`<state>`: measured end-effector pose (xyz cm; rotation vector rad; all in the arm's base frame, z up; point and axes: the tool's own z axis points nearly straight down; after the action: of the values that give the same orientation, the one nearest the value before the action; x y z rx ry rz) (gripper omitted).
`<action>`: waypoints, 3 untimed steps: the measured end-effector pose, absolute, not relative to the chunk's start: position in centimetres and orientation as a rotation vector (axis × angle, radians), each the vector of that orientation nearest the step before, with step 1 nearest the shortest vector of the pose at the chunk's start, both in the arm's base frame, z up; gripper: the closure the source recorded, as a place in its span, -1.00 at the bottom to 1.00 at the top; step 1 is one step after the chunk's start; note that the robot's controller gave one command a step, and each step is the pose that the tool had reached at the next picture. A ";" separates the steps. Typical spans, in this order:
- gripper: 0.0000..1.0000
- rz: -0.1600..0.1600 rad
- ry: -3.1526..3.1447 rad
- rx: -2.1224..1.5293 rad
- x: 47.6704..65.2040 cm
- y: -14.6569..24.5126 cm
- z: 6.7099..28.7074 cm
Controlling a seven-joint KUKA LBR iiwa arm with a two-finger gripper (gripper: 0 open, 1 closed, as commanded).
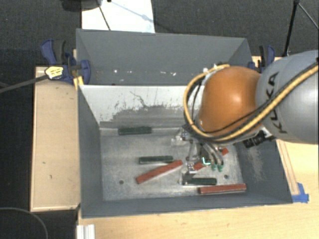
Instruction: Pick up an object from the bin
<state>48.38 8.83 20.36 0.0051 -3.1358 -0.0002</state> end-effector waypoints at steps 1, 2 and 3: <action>-1.00 -0.002 -3.144 0.000 48.6 8.8 20.7; -1.00 -0.001 -3.144 0.000 48.6 8.8 20.6; -1.00 0.000 -3.136 0.138 48.4 9.2 16.1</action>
Offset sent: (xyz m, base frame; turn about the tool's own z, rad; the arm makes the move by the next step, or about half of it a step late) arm 0.0189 0.0002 -0.1336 -0.0141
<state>48.37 9.15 16.13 0.1379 -3.1357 0.0003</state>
